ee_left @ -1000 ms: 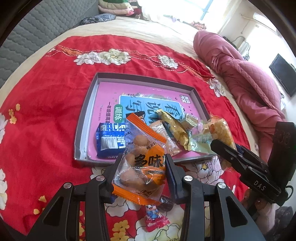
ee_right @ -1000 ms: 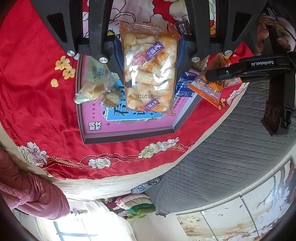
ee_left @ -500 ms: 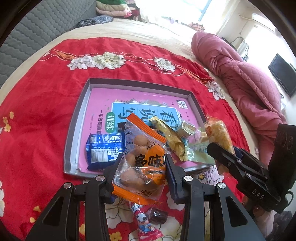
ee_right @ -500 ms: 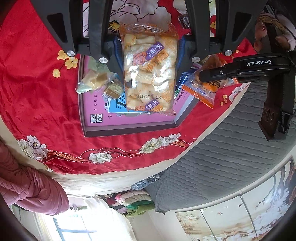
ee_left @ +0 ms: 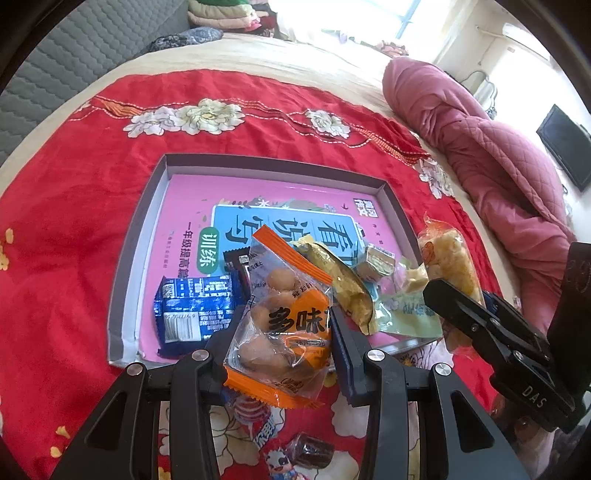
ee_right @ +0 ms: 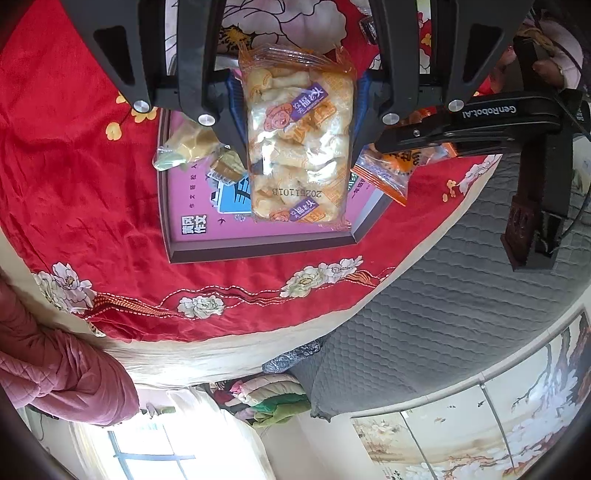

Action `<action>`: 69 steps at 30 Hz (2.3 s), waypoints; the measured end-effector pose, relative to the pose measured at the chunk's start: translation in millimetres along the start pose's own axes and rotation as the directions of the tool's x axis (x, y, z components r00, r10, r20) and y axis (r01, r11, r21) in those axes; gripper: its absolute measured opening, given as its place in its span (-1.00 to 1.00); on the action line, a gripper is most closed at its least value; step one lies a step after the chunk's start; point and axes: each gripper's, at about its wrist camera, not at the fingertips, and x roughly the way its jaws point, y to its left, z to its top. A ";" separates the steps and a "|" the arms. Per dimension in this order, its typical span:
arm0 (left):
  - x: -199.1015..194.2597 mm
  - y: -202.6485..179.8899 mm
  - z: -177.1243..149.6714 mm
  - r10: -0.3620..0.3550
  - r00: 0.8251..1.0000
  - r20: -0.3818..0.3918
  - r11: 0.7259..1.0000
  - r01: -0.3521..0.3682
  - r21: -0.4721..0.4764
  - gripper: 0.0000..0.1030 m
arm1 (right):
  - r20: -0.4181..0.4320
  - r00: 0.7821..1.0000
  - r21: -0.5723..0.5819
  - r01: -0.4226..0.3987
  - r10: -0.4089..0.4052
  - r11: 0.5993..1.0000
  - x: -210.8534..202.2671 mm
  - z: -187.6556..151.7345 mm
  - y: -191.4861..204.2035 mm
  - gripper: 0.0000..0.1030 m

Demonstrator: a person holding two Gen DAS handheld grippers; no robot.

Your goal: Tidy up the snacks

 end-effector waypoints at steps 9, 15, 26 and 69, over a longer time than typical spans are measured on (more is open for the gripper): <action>14.1 -5.0 5.3 0.005 1.000 -0.005 1.000 -0.005 0.013 -0.15 | -0.014 1.000 -0.004 0.014 -0.014 1.000 12.5 2.2 -3.2 -0.11; 21.4 -4.7 7.9 0.008 1.000 -0.012 1.000 -0.008 0.009 -0.15 | -0.036 0.999 0.004 0.025 -0.025 1.000 23.2 2.1 -7.1 -0.11; 27.1 -3.1 9.8 0.005 1.000 -0.015 1.000 -0.005 0.006 -0.15 | -0.041 0.999 0.024 0.034 -0.033 0.999 32.0 5.6 -13.7 -0.11; 52.9 -7.9 16.4 -0.009 0.999 -0.039 1.000 0.010 0.013 -0.15 | -0.116 0.991 0.017 0.062 -0.060 0.998 58.8 1.7 -16.1 -0.10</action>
